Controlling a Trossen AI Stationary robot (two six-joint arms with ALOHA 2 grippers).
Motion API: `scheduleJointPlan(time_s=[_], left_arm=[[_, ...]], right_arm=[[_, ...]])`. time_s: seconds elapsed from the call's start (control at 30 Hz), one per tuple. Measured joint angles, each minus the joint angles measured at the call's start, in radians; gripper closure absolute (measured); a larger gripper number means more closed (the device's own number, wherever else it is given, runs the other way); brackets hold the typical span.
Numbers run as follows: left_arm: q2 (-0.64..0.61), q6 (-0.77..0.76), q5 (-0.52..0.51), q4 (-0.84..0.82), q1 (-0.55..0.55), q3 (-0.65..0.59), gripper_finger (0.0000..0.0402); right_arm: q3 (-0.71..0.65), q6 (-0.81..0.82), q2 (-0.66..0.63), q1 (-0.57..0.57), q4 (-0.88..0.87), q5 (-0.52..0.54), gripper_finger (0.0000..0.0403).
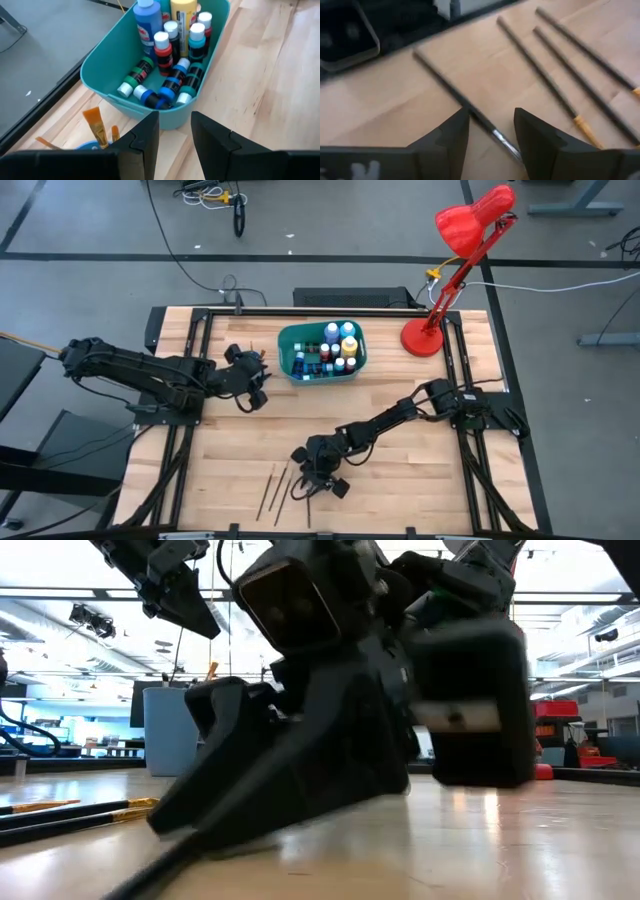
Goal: Pick & Place Paint Supplies
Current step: Put the silver paint brush into the blue cup
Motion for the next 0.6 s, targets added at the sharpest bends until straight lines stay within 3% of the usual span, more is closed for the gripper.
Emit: scheduleJointPlan(time_s=[0.37, 0.6], left_arm=[[0.000, 0.003, 0.001, 0.016, 0.000, 0.000, 0.0278], [0.000, 0.003, 0.001, 0.016, 0.000, 0.000, 0.0278]], right_arm=[[0.005, -0.123, -0.008, 0.001, -0.093, 0.069, 0.0252], [0.002, -0.117, -0.006, 0.001, -0.104, 0.047, 0.0321]])
